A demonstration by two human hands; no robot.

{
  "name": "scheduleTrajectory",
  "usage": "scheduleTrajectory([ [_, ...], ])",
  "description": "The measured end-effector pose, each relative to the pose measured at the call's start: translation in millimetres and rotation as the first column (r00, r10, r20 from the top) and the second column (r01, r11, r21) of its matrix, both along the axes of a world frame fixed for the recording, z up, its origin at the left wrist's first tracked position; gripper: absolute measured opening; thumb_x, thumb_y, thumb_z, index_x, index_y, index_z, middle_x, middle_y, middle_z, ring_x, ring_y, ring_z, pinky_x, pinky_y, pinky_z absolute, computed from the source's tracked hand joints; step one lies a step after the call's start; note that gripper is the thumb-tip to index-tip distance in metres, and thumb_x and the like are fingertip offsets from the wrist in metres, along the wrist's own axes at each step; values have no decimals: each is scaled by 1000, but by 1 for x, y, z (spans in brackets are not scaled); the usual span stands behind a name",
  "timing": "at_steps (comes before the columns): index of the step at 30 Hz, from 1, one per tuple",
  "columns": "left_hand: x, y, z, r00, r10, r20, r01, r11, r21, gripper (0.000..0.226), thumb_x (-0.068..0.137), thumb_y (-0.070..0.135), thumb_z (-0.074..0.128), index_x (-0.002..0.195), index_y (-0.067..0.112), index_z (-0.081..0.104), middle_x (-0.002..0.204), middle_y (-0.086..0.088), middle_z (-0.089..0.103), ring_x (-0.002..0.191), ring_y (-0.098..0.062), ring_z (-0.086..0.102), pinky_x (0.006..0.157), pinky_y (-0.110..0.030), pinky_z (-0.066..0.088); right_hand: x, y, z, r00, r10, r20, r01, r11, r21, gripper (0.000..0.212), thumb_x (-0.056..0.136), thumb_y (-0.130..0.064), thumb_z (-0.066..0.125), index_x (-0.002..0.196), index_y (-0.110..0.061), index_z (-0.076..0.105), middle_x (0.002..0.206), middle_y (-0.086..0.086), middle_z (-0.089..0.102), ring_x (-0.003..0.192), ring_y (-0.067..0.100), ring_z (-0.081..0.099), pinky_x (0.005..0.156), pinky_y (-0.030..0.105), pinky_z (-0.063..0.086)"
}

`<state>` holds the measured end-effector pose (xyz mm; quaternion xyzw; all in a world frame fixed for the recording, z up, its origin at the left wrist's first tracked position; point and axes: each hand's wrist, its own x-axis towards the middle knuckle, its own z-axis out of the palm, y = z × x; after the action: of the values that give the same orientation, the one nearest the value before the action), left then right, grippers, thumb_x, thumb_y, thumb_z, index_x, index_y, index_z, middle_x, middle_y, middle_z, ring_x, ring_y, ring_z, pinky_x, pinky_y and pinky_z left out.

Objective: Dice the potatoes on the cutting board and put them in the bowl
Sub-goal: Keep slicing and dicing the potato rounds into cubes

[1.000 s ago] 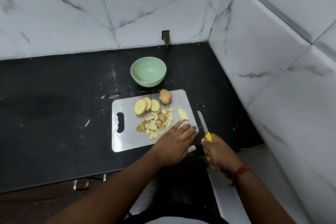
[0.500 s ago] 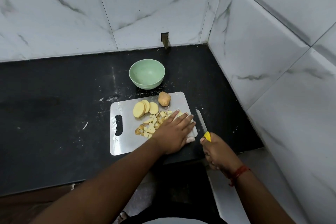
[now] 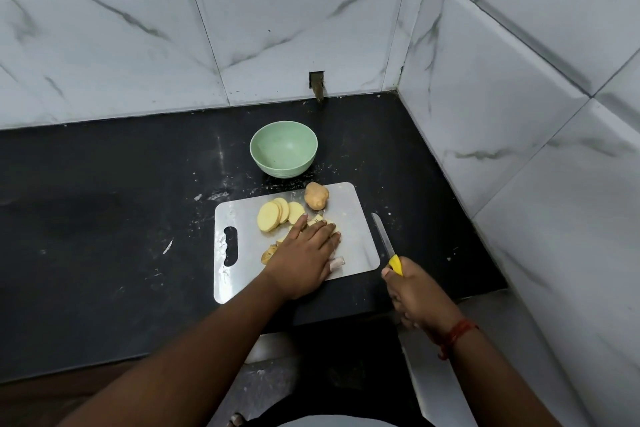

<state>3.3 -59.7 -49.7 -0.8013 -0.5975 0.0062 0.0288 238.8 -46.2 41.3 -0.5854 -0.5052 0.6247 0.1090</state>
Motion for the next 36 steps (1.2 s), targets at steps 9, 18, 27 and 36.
scheduleTrajectory([
  [9, 30, 5, 10, 994, -89, 56, 92, 995, -35, 76, 102, 56, 13, 155, 7, 36, 161, -18, 35, 150, -31, 30, 127, -46, 4, -12, -3, -3, 1000, -6, -23, 5, 999, -37, 20, 103, -27, 44, 86, -17, 40, 52, -4, 37, 39, 8, 26, 42, 18, 19],
  [18, 17, 16, 19, 998, -60, 17, 61, 993, -100, 65, 105, 52, 22, 144, 7, 48, 163, -18, 29, 149, -31, 31, 125, -45, -5, -2, 1, -16, 1000, 1, 13, -1, 1000, 31, 21, 103, -25, 44, 84, -17, 40, 58, 0, 38, 41, 9, 29, 40, 22, 22],
  [27, 17, 18, 19, 998, -18, 61, 20, 999, -38, 61, 100, 51, 18, 132, 19, 60, 137, -8, 50, 129, -27, 47, 125, -54, 2, -29, 42, -32, 876, 32, 481, -286, 838, 465, 15, 100, -21, 46, 108, -10, 51, 103, 12, 62, 94, 29, 61, 73, 31, 43],
  [36, 23, 10, 15, 984, 77, 161, -69, 996, -54, 45, 105, 45, 36, 130, 18, 62, 126, -3, 51, 125, -24, 46, 124, -49, -2, -54, 75, -48, 759, 119, 640, -543, 659, 520, 22, 91, -21, 61, 112, -15, 57, 115, 7, 55, 101, 29, 58, 81, 33, 45],
])
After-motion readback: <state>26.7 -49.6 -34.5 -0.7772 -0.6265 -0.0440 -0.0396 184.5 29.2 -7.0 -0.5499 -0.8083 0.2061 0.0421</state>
